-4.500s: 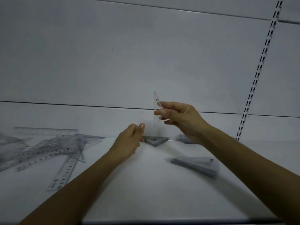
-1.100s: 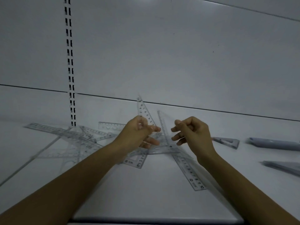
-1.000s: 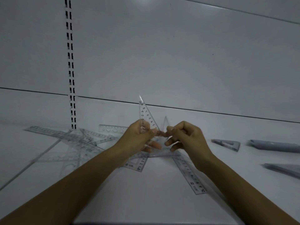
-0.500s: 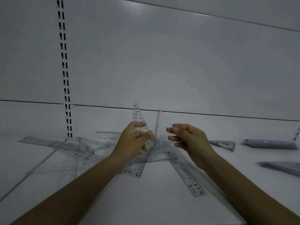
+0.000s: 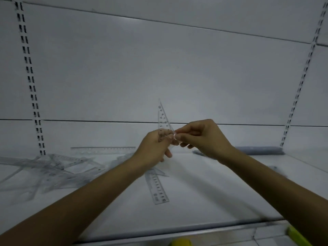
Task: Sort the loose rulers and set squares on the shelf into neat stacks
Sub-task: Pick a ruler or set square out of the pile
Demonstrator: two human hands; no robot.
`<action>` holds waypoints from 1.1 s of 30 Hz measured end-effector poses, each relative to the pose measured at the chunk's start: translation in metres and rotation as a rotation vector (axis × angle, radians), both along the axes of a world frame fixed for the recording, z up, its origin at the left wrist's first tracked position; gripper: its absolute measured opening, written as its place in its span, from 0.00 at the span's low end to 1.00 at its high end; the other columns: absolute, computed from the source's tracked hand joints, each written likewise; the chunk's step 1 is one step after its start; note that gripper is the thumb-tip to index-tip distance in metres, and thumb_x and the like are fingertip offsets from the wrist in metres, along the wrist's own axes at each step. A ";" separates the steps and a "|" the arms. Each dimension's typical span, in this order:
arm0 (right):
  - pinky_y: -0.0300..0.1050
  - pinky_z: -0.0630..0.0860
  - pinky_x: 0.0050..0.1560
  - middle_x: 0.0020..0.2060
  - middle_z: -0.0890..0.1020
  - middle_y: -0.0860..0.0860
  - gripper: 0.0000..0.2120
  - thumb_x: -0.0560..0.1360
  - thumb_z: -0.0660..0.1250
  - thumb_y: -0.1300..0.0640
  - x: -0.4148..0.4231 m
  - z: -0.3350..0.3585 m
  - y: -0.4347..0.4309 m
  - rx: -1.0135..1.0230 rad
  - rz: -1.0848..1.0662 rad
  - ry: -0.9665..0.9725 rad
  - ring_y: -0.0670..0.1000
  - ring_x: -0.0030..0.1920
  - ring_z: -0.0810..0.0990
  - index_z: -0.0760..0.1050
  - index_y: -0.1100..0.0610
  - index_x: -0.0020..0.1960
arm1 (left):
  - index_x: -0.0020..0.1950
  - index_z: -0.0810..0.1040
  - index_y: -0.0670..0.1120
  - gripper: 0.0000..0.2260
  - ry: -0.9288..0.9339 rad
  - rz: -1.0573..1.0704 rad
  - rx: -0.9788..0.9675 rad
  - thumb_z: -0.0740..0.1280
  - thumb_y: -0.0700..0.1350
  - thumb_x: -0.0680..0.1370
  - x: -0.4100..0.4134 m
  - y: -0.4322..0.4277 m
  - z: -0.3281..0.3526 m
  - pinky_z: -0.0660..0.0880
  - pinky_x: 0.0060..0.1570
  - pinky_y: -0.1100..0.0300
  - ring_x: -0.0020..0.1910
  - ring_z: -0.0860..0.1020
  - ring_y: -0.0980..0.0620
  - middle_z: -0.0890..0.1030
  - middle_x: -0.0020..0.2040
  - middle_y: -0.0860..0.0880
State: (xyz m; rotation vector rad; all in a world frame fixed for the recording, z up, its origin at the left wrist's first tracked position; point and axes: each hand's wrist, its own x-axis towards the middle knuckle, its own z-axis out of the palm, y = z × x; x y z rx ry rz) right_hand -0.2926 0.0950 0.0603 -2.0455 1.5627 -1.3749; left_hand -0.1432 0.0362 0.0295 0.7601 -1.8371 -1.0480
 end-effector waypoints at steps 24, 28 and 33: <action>0.41 0.58 0.30 0.39 0.80 0.51 0.07 0.76 0.59 0.57 -0.162 -0.030 -0.058 -0.099 -0.281 1.142 0.52 0.36 0.72 0.76 0.53 0.45 | 0.42 0.78 0.46 0.04 -0.043 0.486 -0.008 0.67 0.44 0.76 -0.127 -0.017 -0.043 0.73 0.30 0.59 0.25 0.77 0.52 0.84 0.39 0.51; 0.43 0.69 0.38 0.39 0.82 0.52 0.12 0.77 0.60 0.51 -0.173 -0.048 -0.069 0.077 -0.163 0.983 0.54 0.41 0.77 0.78 0.55 0.41 | 0.43 0.76 0.47 0.04 -0.077 0.507 -0.024 0.66 0.46 0.77 -0.131 -0.024 -0.044 0.70 0.29 0.62 0.26 0.77 0.53 0.84 0.40 0.51; 0.48 0.77 0.45 0.42 0.84 0.50 0.09 0.75 0.66 0.51 -0.186 -0.052 -0.072 0.201 -0.051 0.872 0.52 0.43 0.80 0.83 0.54 0.45 | 0.48 0.72 0.44 0.04 -0.107 0.467 -0.023 0.62 0.44 0.79 -0.133 -0.027 -0.047 0.68 0.34 0.62 0.37 0.75 0.54 0.81 0.45 0.49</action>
